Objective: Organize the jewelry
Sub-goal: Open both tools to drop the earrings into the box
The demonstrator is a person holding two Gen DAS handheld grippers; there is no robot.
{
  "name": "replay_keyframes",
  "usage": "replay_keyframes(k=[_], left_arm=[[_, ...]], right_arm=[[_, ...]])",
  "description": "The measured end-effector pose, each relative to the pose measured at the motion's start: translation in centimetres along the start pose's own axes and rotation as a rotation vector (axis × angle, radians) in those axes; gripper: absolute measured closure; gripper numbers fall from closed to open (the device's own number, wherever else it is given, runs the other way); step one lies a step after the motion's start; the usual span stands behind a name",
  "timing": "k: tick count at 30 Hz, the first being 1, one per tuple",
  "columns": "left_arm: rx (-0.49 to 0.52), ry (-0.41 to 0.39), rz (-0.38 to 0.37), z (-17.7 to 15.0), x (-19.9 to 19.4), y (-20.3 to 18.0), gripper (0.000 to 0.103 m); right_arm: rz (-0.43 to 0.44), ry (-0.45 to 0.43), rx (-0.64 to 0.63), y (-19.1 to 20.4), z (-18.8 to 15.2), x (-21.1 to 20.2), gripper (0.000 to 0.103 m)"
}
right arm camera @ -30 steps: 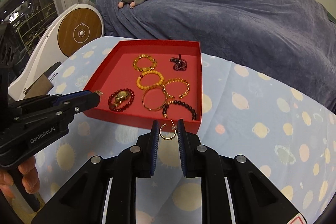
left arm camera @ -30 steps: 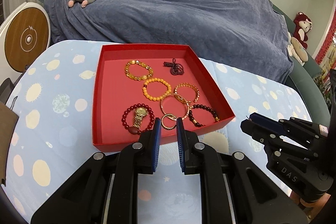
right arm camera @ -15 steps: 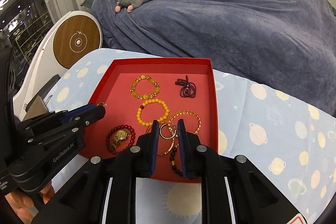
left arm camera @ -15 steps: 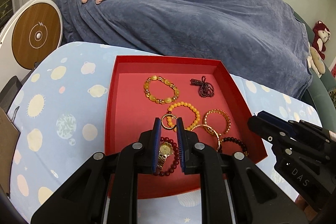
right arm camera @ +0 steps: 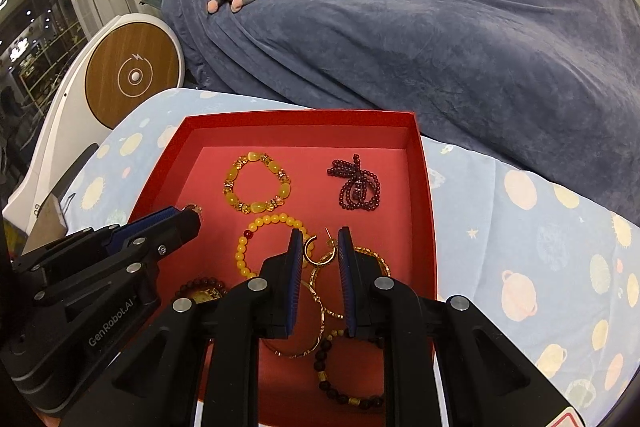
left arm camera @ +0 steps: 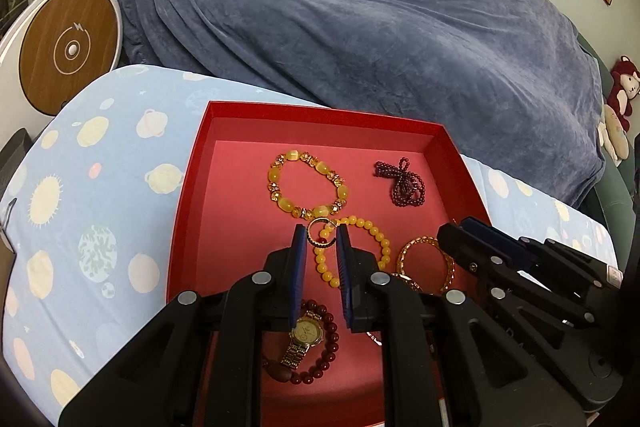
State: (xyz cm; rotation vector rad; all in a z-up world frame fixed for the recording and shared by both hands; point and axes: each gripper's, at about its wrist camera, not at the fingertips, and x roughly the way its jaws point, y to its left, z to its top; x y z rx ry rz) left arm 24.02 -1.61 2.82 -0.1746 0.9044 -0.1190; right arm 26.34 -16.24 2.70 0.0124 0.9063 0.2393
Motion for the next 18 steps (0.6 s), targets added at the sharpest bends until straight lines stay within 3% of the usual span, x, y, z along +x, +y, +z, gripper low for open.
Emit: replay_keyframes(k=[8, 10, 12, 18], left_arm=[[0.006, 0.019, 0.034, 0.2, 1.2, 0.0, 0.087], [0.009, 0.024, 0.037, 0.2, 1.3, -0.1, 0.081], [0.005, 0.015, 0.049, 0.1, 1.2, 0.0, 0.061], [0.039, -0.003, 0.078, -0.4, 0.2, -0.1, 0.058]], right_arm=[[0.002, 0.008, -0.022, 0.2, 0.0, 1.4, 0.084], [0.0, 0.006, -0.012, -0.1, -0.2, 1.3, 0.082], [0.002, 0.004, -0.004, -0.4, -0.2, 1.1, 0.081], [-0.006, 0.004, -0.035, -0.5, -1.7, -0.6, 0.077]])
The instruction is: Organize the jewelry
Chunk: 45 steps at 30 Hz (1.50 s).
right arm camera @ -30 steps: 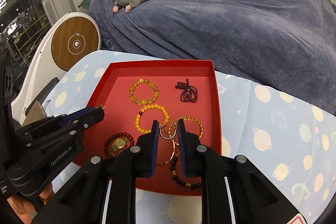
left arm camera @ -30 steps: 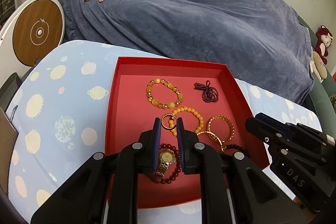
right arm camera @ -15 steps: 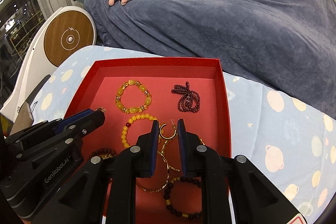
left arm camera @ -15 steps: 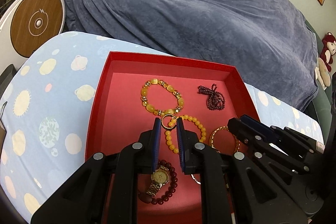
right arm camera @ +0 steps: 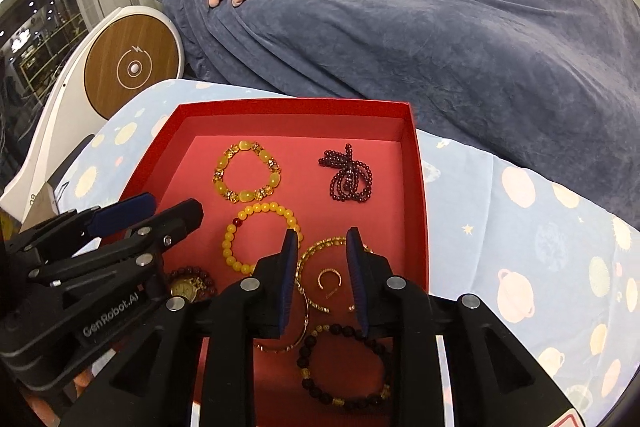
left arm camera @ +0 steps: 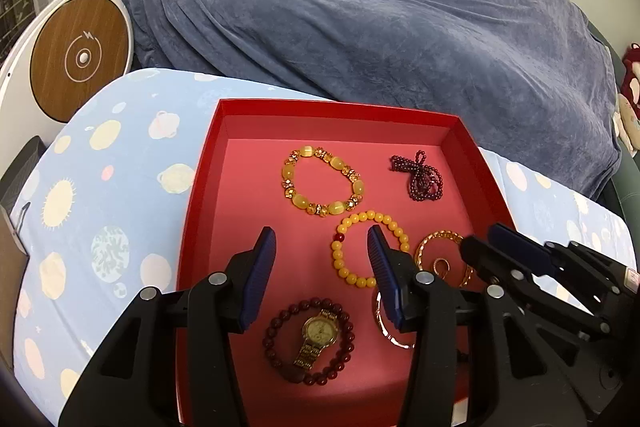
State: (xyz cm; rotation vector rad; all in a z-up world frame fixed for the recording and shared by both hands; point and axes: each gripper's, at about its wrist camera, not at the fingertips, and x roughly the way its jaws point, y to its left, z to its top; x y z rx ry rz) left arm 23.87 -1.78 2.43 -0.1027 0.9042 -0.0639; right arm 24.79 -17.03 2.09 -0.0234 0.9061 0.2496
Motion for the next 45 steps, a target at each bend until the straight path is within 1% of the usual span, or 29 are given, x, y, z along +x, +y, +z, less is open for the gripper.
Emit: replay_keyframes(k=[5, 9, 11, 13, 18, 20, 22, 24, 27, 31, 33, 34, 36, 37, 39, 40, 42, 45], left_arm=[[0.05, 0.004, 0.024, -1.8, -1.0, 0.3, 0.058], [0.089, 0.016, 0.037, -3.8, -1.8, 0.9, 0.058], [0.099, 0.028, 0.04, -4.7, -2.1, 1.3, 0.058], [0.099, 0.033, 0.044, -5.3, -2.5, 1.7, 0.058], [0.124, 0.025, 0.026, -6.4, -3.3, 1.7, 0.059], [0.136, 0.023, 0.007, -6.9, -3.6, 1.3, 0.059], [0.148, 0.022, -0.017, -7.5, -4.0, 0.8, 0.059], [0.185, 0.013, -0.023, -8.4, -4.3, -0.1, 0.059], [0.237, 0.0, -0.036, -9.6, -4.8, -1.9, 0.059], [0.258, -0.007, -0.057, -11.0, -5.5, -3.6, 0.059], [0.258, -0.002, -0.063, -11.4, -5.6, -4.4, 0.059], [0.251, 0.012, -0.071, -11.5, -5.6, -4.7, 0.059], [0.205, 0.064, -0.1, -11.8, -5.2, -4.8, 0.06], [0.191, 0.074, -0.099, -11.9, -5.2, -4.9, 0.061], [0.179, 0.063, -0.088, -12.0, -5.8, -5.1, 0.066], [0.169, 0.053, -0.096, -12.1, -6.3, -5.2, 0.066], [0.15, 0.027, -0.119, -12.1, -7.6, -5.2, 0.066], [0.144, 0.011, -0.137, -11.3, -8.4, -5.4, 0.066]], right_arm=[[-0.028, 0.027, -0.049, 0.3, -3.0, -0.7, 0.077], [-0.05, 0.055, -0.05, 0.1, -4.8, -0.3, 0.077], [-0.061, 0.039, -0.033, -0.3, -5.2, -0.6, 0.08], [-0.091, 0.033, -0.029, -0.4, -5.5, -1.0, 0.08], [-0.121, 0.06, -0.003, -1.3, -6.6, -1.9, 0.086], [-0.138, 0.068, 0.01, -1.8, -7.2, -2.5, 0.088], [-0.149, 0.072, 0.042, -2.5, -8.3, -3.5, 0.092], [-0.151, 0.072, 0.074, -3.1, -9.7, -4.7, 0.093], [-0.16, 0.07, 0.119, -4.0, -12.1, -6.6, 0.094], [-0.17, 0.073, 0.161, -5.0, -14.0, -8.1, 0.094], [-0.167, 0.08, 0.17, -5.3, -14.3, -8.4, 0.094], [-0.166, 0.083, 0.173, -5.4, -14.4, -8.5, 0.094], [-0.163, 0.079, 0.181, -5.6, -14.7, -8.7, 0.094], [-0.162, 0.071, 0.184, -5.6, -14.8, -8.8, 0.094], [-0.146, 0.048, 0.208, -5.8, -15.2, -9.1, 0.091], [-0.135, 0.039, 0.225, -5.8, -15.4, -9.2, 0.087], [-0.119, 0.032, 0.231, -5.5, -15.2, -9.4, 0.084], [-0.104, 0.021, 0.202, -4.8, -14.6, -9.7, 0.084]])
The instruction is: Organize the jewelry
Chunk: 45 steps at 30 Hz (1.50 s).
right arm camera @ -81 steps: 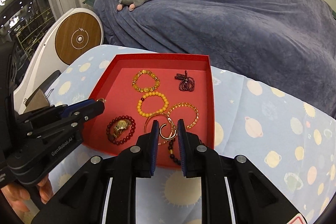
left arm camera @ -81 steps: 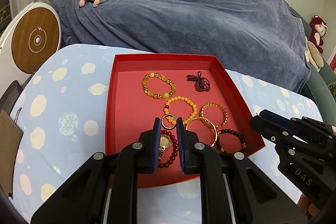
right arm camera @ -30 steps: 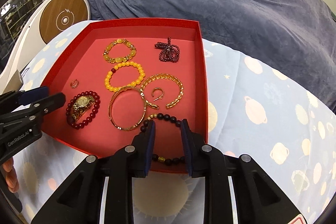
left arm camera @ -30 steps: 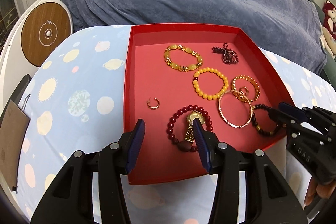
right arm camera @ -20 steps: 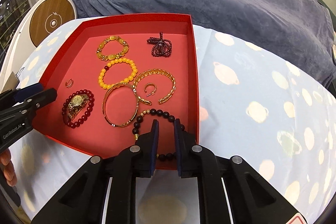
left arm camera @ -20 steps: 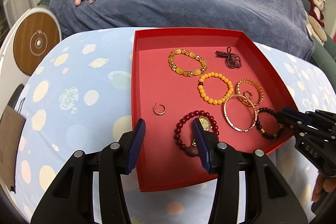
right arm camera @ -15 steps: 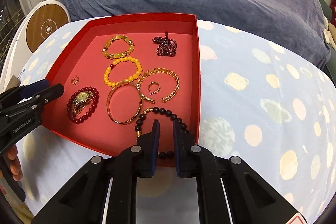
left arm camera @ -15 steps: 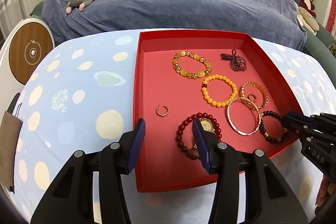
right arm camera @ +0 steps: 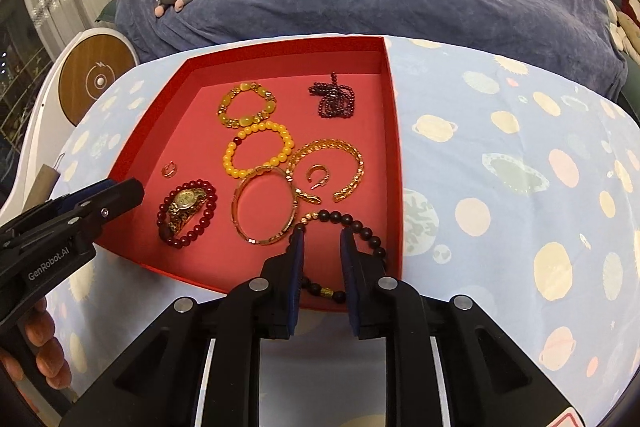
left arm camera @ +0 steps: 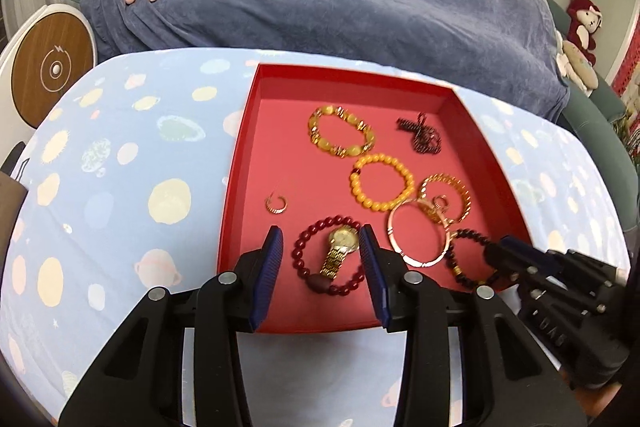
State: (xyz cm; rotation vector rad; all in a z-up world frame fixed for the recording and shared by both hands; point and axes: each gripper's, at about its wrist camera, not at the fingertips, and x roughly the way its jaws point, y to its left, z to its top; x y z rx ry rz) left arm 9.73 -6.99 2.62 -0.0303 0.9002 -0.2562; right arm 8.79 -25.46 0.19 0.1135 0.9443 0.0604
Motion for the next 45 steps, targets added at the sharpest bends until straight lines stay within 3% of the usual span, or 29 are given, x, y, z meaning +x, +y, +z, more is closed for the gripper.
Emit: replay_keyframes(k=[7, 9, 10, 17, 22, 28, 34, 36, 39, 41, 42, 45], left_arm=[[0.006, -0.03, 0.018, 1.1, -0.6, -0.6, 0.065], [0.025, -0.041, 0.029, 1.1, -0.7, -1.1, 0.065], [0.038, -0.046, 0.044, 1.0, -0.8, -1.3, 0.065], [0.063, -0.039, 0.06, 0.8, -0.5, -2.0, 0.065], [0.071, -0.041, 0.082, 0.6, -0.4, -2.3, 0.064], [0.074, -0.04, 0.103, 0.5, -0.3, -2.4, 0.062], [0.062, -0.047, 0.139, 0.4, -0.4, -2.2, 0.053], [0.054, -0.056, 0.153, 0.4, -0.5, -2.0, 0.041], [0.049, -0.078, 0.173, 0.4, -0.8, -1.9, 0.03], [0.046, -0.088, 0.185, 0.4, -0.9, -1.8, 0.026], [0.043, -0.09, 0.188, 0.4, -1.0, -1.7, 0.022], [0.04, -0.099, 0.198, 0.4, -1.1, -1.7, 0.017]], right_arm=[[0.013, -0.054, 0.023, 0.0, 1.2, -1.2, 0.082], [0.009, -0.068, 0.025, 0.0, 1.3, -1.4, 0.07], [0.003, -0.073, 0.021, 0.0, 1.3, -1.5, 0.069], [-0.001, -0.089, -0.012, 1.0, 1.3, -1.9, 0.069], [-0.002, -0.117, -0.032, 1.6, 1.2, -2.3, 0.041], [-0.015, -0.119, -0.04, 1.4, 1.4, -2.4, 0.031], [-0.018, -0.09, -0.003, 0.8, 1.5, -2.2, 0.021], [-0.014, -0.093, 0.01, 0.7, 1.3, -2.2, 0.019], [-0.009, -0.098, 0.028, 0.4, 1.1, -2.3, 0.017], [-0.006, -0.101, 0.042, 0.1, 1.0, -2.3, 0.013], [-0.01, -0.106, 0.051, -0.1, 1.0, -2.3, 0.006], [-0.007, -0.116, 0.056, -0.1, 0.9, -2.4, 0.007]])
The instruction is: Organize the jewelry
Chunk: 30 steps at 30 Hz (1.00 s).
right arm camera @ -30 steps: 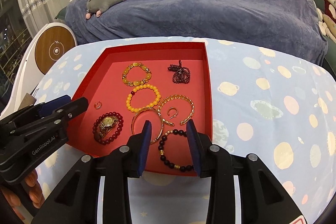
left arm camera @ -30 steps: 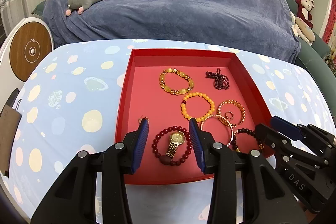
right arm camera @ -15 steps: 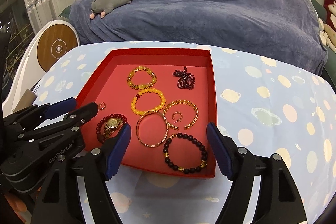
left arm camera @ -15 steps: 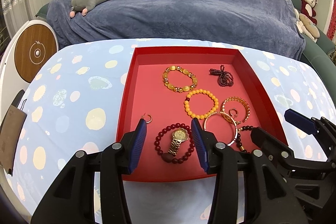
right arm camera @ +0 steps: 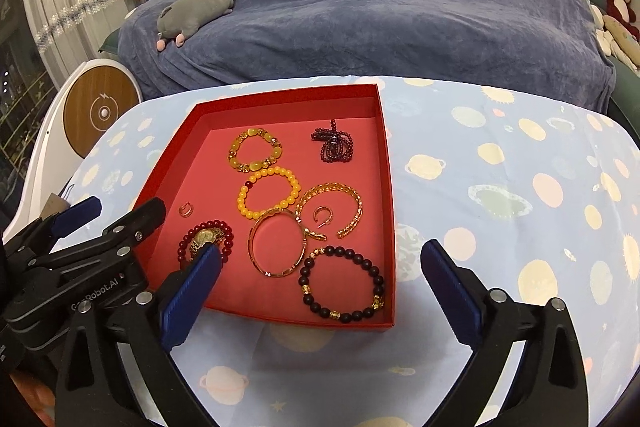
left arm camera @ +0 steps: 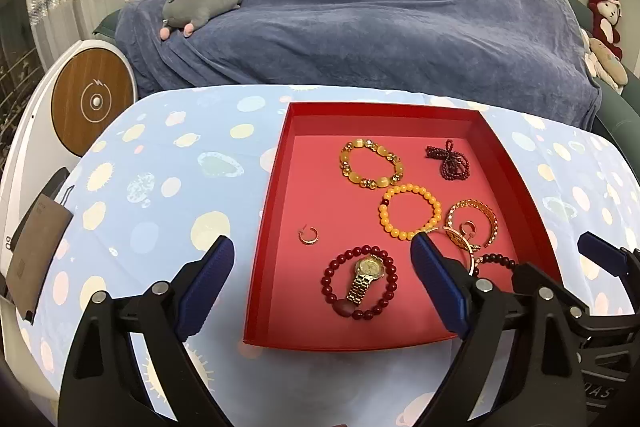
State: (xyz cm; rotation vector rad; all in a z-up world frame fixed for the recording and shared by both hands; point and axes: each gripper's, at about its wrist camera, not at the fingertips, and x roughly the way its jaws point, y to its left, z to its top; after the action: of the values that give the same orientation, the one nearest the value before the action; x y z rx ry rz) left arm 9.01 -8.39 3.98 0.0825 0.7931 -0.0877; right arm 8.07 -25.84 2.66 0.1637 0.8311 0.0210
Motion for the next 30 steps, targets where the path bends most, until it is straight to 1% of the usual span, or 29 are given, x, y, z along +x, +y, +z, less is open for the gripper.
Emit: replay_keyframes(k=[6, 13, 22, 26, 30], left_arm=[[0.011, 0.005, 0.002, 0.0, -0.1, -0.2, 0.016], [0.021, -0.001, 0.003, -0.1, -0.3, -0.6, 0.016], [0.018, 0.003, 0.006, -0.3, -0.6, -0.6, 0.016], [0.018, 0.018, 0.005, -0.7, -0.7, -0.3, 0.016], [0.032, 0.015, 0.006, -1.1, -1.3, -0.1, 0.016]], right_arm=[[-0.065, -0.042, -0.023, 0.3, 0.1, -0.5, 0.007], [-0.072, -0.037, -0.014, 0.0, 0.2, -0.7, 0.007], [-0.097, -0.052, -0.051, 0.5, -0.1, -1.5, 0.007], [-0.093, -0.04, -0.059, 0.7, -0.3, -1.8, 0.007], [-0.082, -0.03, -0.067, 0.9, -0.7, -2.3, 0.007]])
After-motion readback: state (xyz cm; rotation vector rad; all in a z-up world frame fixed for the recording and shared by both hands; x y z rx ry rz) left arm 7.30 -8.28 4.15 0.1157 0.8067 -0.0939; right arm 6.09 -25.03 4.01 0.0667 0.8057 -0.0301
